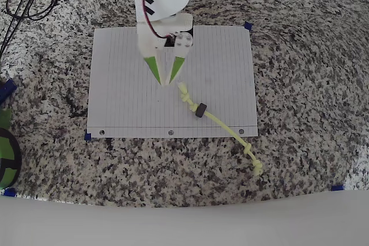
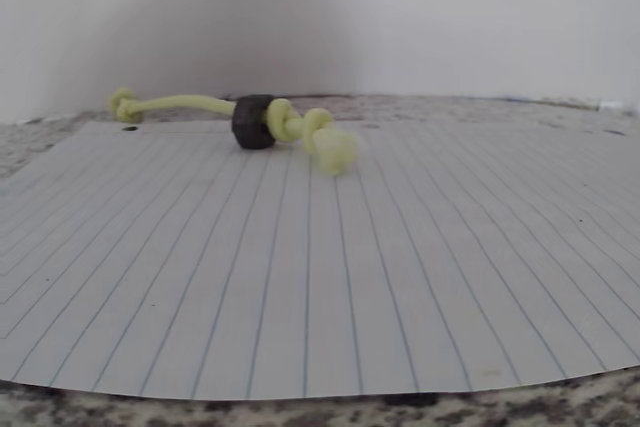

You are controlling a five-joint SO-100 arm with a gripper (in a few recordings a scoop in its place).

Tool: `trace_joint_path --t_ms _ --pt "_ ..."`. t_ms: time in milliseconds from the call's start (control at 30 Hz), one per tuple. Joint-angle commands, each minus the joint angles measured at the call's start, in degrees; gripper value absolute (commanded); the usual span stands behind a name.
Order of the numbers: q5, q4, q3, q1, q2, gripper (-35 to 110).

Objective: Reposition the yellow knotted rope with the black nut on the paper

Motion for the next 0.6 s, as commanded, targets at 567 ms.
trace_joint_path --t_ms 567 --pt "20.6 1.1 -7.0 -4.0 -12.0 38"
